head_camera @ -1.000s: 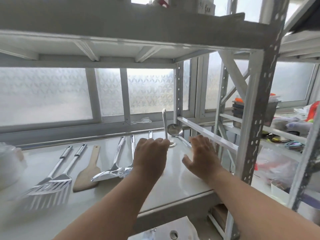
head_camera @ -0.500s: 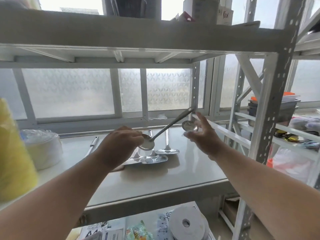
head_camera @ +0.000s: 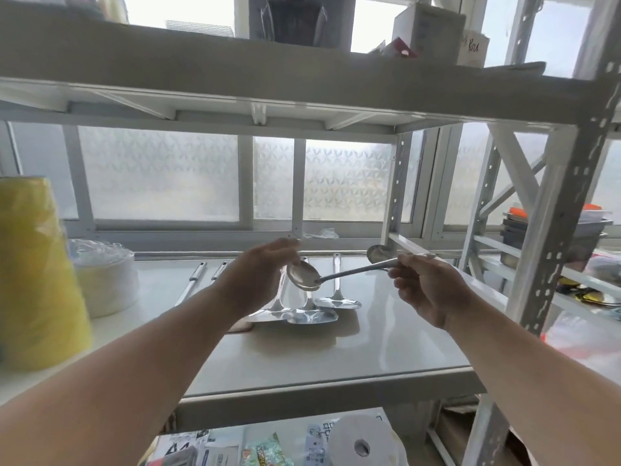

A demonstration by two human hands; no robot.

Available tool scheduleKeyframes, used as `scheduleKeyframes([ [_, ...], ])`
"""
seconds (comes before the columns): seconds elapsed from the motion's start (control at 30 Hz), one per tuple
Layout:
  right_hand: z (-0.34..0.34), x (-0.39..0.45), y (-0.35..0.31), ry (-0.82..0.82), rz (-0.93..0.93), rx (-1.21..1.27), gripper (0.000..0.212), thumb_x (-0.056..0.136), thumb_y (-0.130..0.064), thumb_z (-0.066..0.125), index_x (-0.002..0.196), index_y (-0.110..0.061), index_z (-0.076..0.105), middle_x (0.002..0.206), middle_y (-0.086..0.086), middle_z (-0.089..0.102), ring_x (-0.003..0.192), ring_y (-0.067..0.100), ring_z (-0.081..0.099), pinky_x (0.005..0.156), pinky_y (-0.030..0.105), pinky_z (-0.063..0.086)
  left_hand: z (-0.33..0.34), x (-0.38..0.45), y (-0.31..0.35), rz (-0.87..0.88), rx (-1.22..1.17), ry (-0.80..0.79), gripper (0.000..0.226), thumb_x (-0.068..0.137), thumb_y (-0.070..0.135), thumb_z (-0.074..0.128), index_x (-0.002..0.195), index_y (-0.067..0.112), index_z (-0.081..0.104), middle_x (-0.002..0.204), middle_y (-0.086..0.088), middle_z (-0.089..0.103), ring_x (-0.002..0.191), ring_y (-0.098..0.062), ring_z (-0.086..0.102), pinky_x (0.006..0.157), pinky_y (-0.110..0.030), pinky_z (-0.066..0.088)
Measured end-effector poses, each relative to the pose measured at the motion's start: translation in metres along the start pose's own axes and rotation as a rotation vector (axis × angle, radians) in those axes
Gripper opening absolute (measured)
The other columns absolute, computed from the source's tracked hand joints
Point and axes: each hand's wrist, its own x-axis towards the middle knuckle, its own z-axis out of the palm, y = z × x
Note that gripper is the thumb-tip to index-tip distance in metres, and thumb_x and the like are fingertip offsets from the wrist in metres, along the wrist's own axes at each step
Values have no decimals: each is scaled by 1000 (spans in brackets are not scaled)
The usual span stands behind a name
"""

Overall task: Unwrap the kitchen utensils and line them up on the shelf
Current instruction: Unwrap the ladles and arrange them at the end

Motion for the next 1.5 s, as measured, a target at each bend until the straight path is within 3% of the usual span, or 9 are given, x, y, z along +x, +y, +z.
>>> scheduleKeyframes([
  [0.13, -4, -10, 10, -15, 52, 174, 18, 100, -17, 63, 103, -1, 71, 86, 17, 74, 64, 19, 71, 50, 23, 54, 13, 18, 33, -704, -785, 39, 36, 85, 13, 63, 120, 20, 60, 121, -4, 69, 94, -28, 76, 84, -48, 66],
  [0.23, -8, -18, 20, -48, 77, 206, 18, 100, -18, 63, 98, -4, 74, 87, 16, 75, 67, 21, 72, 51, 24, 55, 26, 32, 48, -852, -1038, 109, 14, 97, -1, 61, 111, 1, 60, 97, -21, 68, 76, -34, 75, 79, -53, 67],
  [0.47, -47, -28, 27, 24, -40, -43, 14, 90, -3, 72, 103, 0, 69, 77, 18, 64, 56, 20, 58, 50, 25, 49, 43, 46, 26, -823, -698, -59, 19, 96, -13, 59, 98, 5, 66, 87, -19, 77, 58, -30, 74, 43, -29, 48],
  [0.6, -45, -50, 26, -250, -160, -610, 20, 94, -11, 72, 113, -8, 71, 80, 16, 70, 57, 25, 60, 53, 36, 51, 58, 60, 33, -927, -799, 59, 23, 90, -7, 76, 104, 7, 64, 100, -22, 74, 74, -33, 78, 64, -37, 65],
  [0.73, -38, -45, 43, -84, -398, -1132, 28, 103, -25, 56, 130, -30, 64, 89, -4, 72, 74, 10, 66, 71, 26, 51, 81, 73, 54, -836, -899, -4, 20, 85, 0, 80, 103, 6, 74, 106, -25, 75, 101, -36, 77, 89, -48, 65],
  [0.87, -34, -36, 55, 135, -385, -1084, 34, 107, -24, 42, 139, -27, 54, 126, 7, 68, 111, 29, 63, 92, 34, 47, 95, 76, 64, -726, -611, -264, 55, 80, 45, 79, 116, 6, 66, 104, -16, 75, 92, -29, 71, 89, -56, 60],
  [1.03, -33, -11, 65, 182, -207, -1290, 30, 106, -27, 44, 135, -21, 48, 127, 13, 64, 117, 37, 57, 94, 42, 43, 104, 45, 68, -474, 116, -609, 58, 97, 63, 51, 143, 28, 54, 144, -1, 62, 132, -25, 57, 104, -42, 47],
  [1.23, -11, 19, 67, 175, -29, -1637, 30, 95, -11, 39, 123, -17, 49, 123, 13, 58, 114, 35, 61, 80, 41, 46, 105, 23, 71, -471, 175, -666, 52, 99, 69, 32, 117, 33, 65, 129, 2, 68, 124, -23, 59, 94, -43, 48],
  [1.5, -8, 23, 81, 348, -132, -1651, 31, 91, -34, 53, 114, -19, 66, 120, 5, 56, 118, 29, 54, 89, 39, 50, 120, 9, 63, -484, 168, -612, 42, 98, 51, 37, 132, 36, 57, 136, 7, 64, 135, -17, 50, 101, -47, 41],
])
